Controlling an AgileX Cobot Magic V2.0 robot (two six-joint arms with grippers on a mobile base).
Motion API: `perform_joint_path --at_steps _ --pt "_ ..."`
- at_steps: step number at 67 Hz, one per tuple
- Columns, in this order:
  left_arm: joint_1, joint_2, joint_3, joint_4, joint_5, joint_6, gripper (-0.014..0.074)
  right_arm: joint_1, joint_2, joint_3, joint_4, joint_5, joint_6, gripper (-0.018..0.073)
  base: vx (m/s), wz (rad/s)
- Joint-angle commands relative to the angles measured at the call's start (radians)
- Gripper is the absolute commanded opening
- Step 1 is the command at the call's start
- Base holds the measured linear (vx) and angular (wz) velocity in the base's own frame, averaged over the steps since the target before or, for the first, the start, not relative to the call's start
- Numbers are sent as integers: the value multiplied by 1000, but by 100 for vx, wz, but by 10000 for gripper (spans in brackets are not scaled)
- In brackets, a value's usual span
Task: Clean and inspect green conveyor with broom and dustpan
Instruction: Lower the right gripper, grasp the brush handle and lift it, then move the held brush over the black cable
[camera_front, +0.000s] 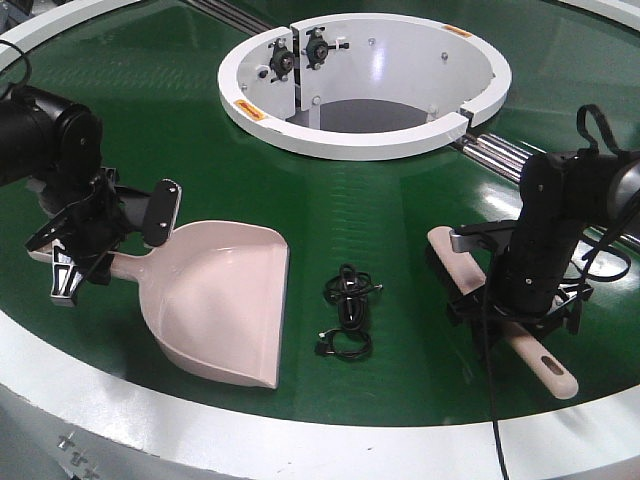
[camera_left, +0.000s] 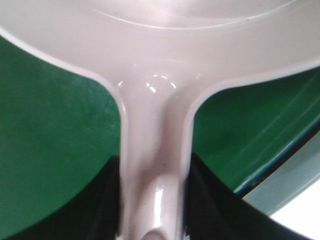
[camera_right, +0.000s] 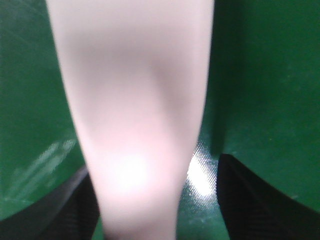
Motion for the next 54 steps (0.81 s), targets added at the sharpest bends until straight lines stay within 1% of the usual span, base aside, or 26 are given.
perform_joint_path --at_steps 1,6,10,12,13,18,19,20,21,31,43,48,54 --pt "-6 -58 -28 -3 -12 -3 35 -2 -35 -26 -4 21 2 392 0 0" --pt "-6 -58 -28 -3 -12 -3 35 -2 -33 -25 -4 23 2 323 0 0" --pt "-6 -58 -28 -3 -12 -3 35 -2 -33 -25 -4 23 2 238 0 0" --pt "-6 -58 -28 -3 -12 -3 35 -2 -33 -25 -4 23 2 178 0 0" --pt "-6 -58 -28 -3 -12 -3 35 -2 -33 -25 -3 23 0 166 0 0" --pt "-6 -58 -28 -3 -12 -3 35 -2 -33 -25 -3 24 -1 41 0 0" --pt "-6 -58 -28 -3 -12 -3 35 -2 -33 -25 -3 24 -1 28 0 0" --pt "-6 -58 -28 -3 -12 -3 35 -2 -34 -25 -3 24 -2 -8 0 0" --pt "-6 -58 -28 -3 -12 -3 35 -2 -36 -25 -3 21 -2 -15 0 0" --pt "-6 -58 -28 -3 -12 -3 35 -2 -64 -25 8 8 -4 -8 0 0" --pt "-6 -58 -28 -3 -12 -3 35 -2 -146 -25 49 -21 6 -4 0 0" --pt "-6 -58 -28 -3 -12 -3 35 2 -174 -25 53 -10 30 -4 0 0" --pt "-6 -58 -28 -3 -12 -3 35 38 -200 -25 23 19 74 -4 0 0"
